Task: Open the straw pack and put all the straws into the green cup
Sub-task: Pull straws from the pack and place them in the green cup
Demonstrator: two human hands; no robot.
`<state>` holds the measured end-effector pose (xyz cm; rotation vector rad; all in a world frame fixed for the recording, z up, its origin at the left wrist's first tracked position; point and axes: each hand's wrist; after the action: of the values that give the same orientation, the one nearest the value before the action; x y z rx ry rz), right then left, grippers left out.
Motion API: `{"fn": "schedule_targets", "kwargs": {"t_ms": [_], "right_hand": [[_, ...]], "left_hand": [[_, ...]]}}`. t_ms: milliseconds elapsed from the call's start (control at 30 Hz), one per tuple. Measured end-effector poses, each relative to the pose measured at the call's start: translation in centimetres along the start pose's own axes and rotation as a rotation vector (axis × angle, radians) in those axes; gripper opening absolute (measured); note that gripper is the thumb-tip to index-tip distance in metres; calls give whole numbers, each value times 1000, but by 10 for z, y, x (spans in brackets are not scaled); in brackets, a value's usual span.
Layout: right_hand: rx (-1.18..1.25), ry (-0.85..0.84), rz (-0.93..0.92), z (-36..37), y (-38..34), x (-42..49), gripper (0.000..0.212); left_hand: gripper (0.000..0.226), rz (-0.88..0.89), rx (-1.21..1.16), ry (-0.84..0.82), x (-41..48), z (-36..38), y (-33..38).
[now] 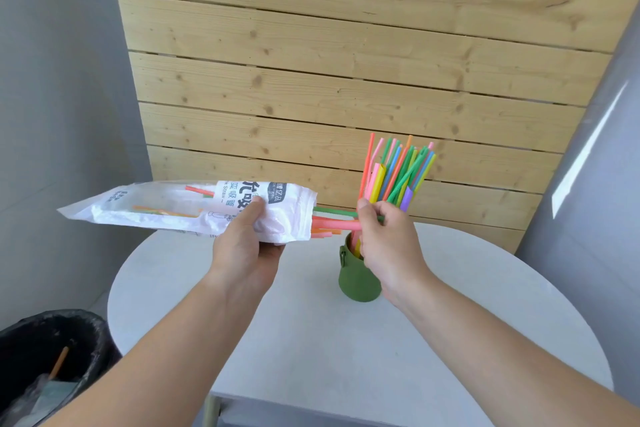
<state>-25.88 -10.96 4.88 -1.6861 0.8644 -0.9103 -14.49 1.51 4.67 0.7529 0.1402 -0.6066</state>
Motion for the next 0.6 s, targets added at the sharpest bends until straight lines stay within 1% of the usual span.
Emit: {"fn": "schedule_targets", "kwargs": {"t_ms": [100, 167, 233, 333, 400, 467, 600], "right_hand": [[123, -99, 84, -2, 0, 0, 42], [87, -157, 74, 0, -1, -3, 36], [82, -167, 62, 1, -1, -4, 30], [175, -158, 112, -4, -5, 0, 23], [243, -160, 150, -9, -8, 3, 22], [276, -176, 171, -12, -8, 4, 25], [263, -217, 217, -11, -8, -1, 30]], "left_hand": [[34, -18, -3, 16, 1, 0, -3], [33, -26, 1, 19, 1, 1, -5], [34, -21, 0, 17, 2, 1, -5], [34, -7, -10, 2, 5, -1, -2], [25, -4, -18, -8, 6, -1, 1], [12, -6, -24, -15, 5, -1, 3], [10, -14, -29, -10, 4, 0, 1]]}}
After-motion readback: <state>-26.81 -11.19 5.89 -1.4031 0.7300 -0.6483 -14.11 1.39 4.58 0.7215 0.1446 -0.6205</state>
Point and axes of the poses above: each hand's wrist, its own x-axis towards the middle knuckle, its own z-axis out of the palm, y = z × x, and after that the axes turned 4 degrees about y, right-handed
